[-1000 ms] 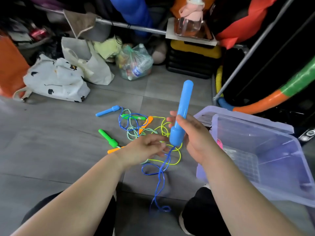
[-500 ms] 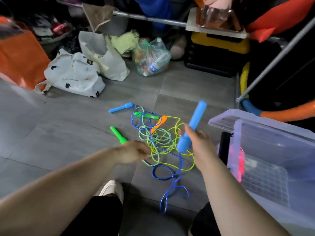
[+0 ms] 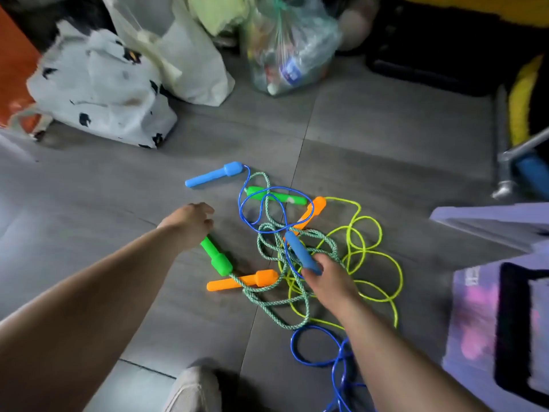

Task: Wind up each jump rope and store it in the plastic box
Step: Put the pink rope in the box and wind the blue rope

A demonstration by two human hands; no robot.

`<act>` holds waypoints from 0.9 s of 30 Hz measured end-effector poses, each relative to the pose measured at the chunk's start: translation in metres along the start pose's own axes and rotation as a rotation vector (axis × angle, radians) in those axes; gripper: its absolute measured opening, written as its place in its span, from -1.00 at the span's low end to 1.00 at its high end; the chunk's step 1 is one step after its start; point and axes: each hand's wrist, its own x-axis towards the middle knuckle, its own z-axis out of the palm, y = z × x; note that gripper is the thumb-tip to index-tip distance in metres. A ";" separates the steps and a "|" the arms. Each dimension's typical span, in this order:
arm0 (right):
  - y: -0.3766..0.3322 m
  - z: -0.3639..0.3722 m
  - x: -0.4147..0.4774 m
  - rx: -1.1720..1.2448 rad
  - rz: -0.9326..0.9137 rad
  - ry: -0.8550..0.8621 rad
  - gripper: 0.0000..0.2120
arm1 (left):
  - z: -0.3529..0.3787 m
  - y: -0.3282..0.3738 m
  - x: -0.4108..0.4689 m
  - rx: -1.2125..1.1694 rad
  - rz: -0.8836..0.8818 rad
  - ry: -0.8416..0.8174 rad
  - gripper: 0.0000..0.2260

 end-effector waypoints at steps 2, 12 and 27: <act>0.013 0.019 0.014 0.035 0.004 -0.006 -0.90 | 0.018 0.005 0.025 -0.079 -0.057 0.010 -0.67; 0.066 0.031 0.024 0.184 -0.043 0.004 -0.96 | 0.084 0.044 0.102 -0.567 -0.273 0.074 -0.37; -0.022 -0.077 -0.052 0.603 0.056 0.154 -0.89 | -0.027 0.088 -0.040 -0.864 0.278 -0.143 -0.76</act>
